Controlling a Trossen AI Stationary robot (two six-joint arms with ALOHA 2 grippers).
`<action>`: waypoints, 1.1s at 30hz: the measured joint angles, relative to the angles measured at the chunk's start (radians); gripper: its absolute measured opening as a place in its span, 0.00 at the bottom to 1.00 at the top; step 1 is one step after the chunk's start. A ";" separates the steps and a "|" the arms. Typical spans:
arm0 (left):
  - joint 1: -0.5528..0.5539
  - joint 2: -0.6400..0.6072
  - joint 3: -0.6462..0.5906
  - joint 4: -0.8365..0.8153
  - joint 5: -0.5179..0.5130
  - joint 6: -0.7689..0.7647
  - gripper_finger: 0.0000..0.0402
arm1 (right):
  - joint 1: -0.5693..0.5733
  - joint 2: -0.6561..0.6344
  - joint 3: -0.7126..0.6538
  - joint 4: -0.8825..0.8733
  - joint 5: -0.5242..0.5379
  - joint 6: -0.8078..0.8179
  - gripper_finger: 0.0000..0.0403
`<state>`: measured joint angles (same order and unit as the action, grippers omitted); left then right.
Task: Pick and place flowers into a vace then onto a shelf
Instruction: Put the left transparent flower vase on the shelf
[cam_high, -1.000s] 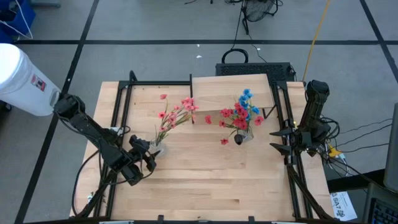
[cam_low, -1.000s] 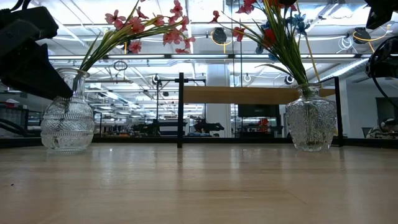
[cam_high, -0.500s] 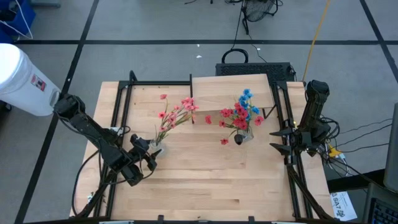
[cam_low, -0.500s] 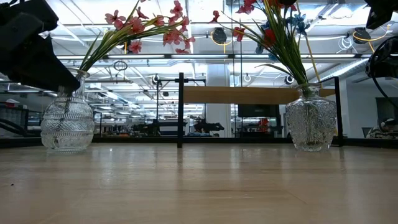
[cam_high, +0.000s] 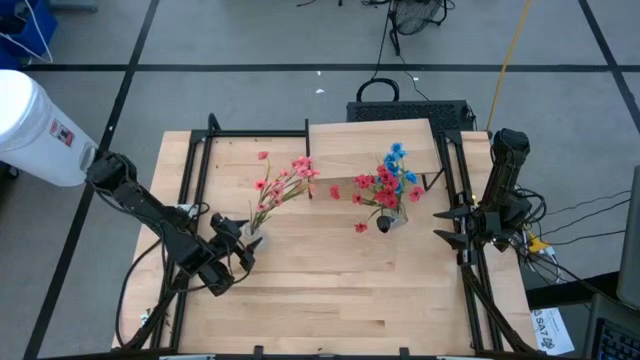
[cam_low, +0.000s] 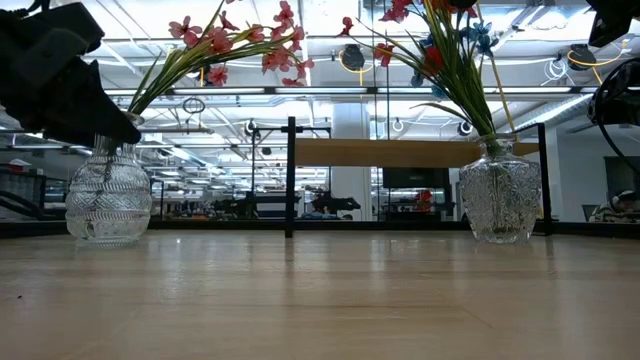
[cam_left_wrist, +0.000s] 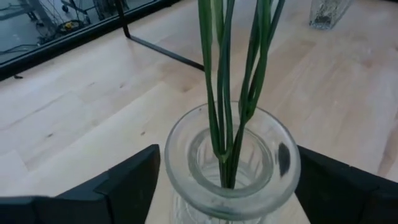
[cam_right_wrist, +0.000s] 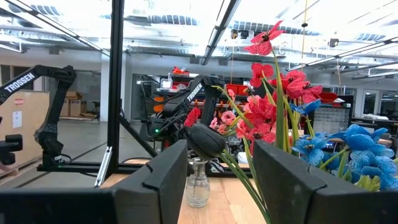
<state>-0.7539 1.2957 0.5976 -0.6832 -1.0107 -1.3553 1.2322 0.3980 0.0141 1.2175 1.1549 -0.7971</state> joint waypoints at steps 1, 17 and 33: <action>0.000 0.000 0.000 0.000 -0.005 0.003 0.81 | 0.000 0.000 0.000 0.000 0.000 0.000 0.44; 0.002 0.001 0.000 0.011 -0.069 0.019 0.43 | 0.000 0.000 0.000 0.000 0.000 0.000 0.44; 0.033 0.000 0.000 0.142 -0.352 0.121 0.43 | 0.000 0.000 0.000 0.000 0.000 0.000 0.44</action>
<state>-0.7207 1.2953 0.5972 -0.5411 -1.3625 -1.2346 1.2320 0.3978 0.0139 1.2175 1.1549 -0.7971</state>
